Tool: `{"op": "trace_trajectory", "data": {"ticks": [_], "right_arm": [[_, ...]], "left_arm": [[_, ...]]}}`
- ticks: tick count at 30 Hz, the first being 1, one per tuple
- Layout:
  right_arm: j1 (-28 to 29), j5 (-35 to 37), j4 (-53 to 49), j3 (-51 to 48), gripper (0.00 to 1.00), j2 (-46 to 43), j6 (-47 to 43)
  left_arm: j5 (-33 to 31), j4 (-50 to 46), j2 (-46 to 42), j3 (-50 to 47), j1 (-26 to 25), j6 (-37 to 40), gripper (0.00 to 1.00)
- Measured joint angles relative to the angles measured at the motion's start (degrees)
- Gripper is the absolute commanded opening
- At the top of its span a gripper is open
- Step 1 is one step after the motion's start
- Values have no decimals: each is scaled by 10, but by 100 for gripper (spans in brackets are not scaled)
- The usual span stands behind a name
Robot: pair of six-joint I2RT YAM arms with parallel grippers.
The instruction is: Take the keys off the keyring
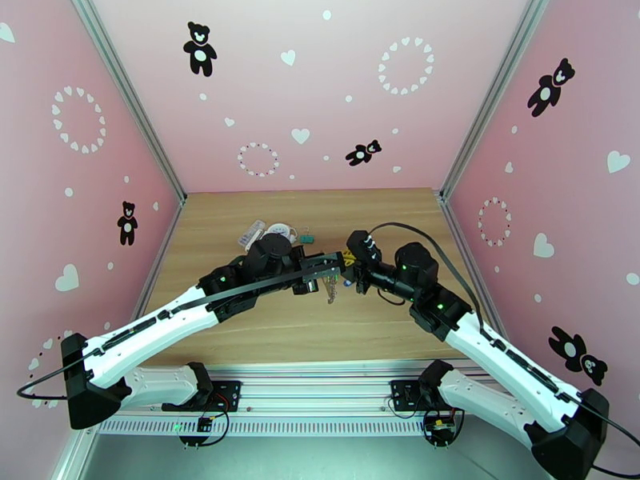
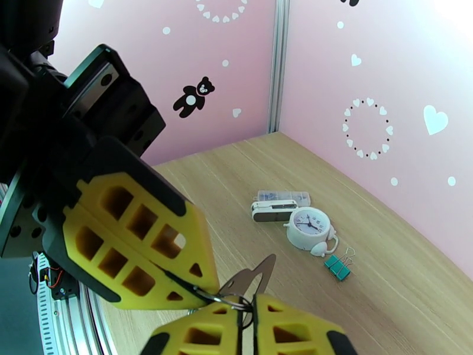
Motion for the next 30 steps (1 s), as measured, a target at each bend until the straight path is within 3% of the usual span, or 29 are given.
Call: {"op": "trace_trajectory", "data": {"ticks": [4, 25, 30], "right_arm": [[0, 4, -9, 0, 0, -6, -2], [3, 26, -61, 18, 0, -29, -15], [3, 5, -62, 26, 6, -23, 5]], "left_arm": [[-4, 1, 0, 0, -2, 0, 0], [-4, 59, -10, -30, -10, -18, 0], [1, 73, -24, -42, -10, -27, 0]]}}
